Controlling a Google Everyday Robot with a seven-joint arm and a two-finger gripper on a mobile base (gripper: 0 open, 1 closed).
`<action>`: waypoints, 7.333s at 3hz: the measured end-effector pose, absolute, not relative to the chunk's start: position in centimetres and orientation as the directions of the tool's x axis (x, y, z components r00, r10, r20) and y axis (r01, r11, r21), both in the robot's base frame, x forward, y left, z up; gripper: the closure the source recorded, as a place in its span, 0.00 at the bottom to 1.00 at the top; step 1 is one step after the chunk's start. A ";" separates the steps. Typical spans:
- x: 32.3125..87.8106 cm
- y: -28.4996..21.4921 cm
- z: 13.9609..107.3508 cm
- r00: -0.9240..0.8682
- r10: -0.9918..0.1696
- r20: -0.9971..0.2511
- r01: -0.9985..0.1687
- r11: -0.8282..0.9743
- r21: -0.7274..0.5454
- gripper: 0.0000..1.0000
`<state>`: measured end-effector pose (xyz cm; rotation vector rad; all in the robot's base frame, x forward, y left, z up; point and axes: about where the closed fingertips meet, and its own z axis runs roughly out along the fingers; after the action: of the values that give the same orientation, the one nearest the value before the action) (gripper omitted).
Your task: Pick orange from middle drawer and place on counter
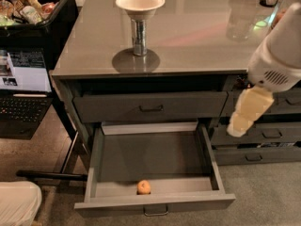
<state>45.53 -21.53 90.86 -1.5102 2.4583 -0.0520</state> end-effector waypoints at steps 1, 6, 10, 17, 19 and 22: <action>46.2 -20.3 85.4 -0.564 -0.799 -0.207 -0.800 0.591 -0.105 0.00; 46.8 -6.5 62.9 -0.909 -0.363 -0.206 -0.395 0.908 0.139 0.00; 48.3 -3.1 54.1 -0.991 -0.133 -0.028 -0.135 0.971 0.197 0.00; 46.5 3.8 35.8 -0.967 0.120 0.224 0.162 0.971 0.178 0.14; 48.7 3.7 38.4 -0.982 0.154 0.108 0.173 0.966 0.191 0.60; 51.8 6.5 42.9 -0.989 0.133 0.065 0.146 0.946 0.290 1.00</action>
Offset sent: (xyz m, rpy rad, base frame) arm -0.0026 0.0383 -0.1430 0.1503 0.1332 -0.4762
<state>51.78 6.54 42.87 0.2256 3.1425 0.4745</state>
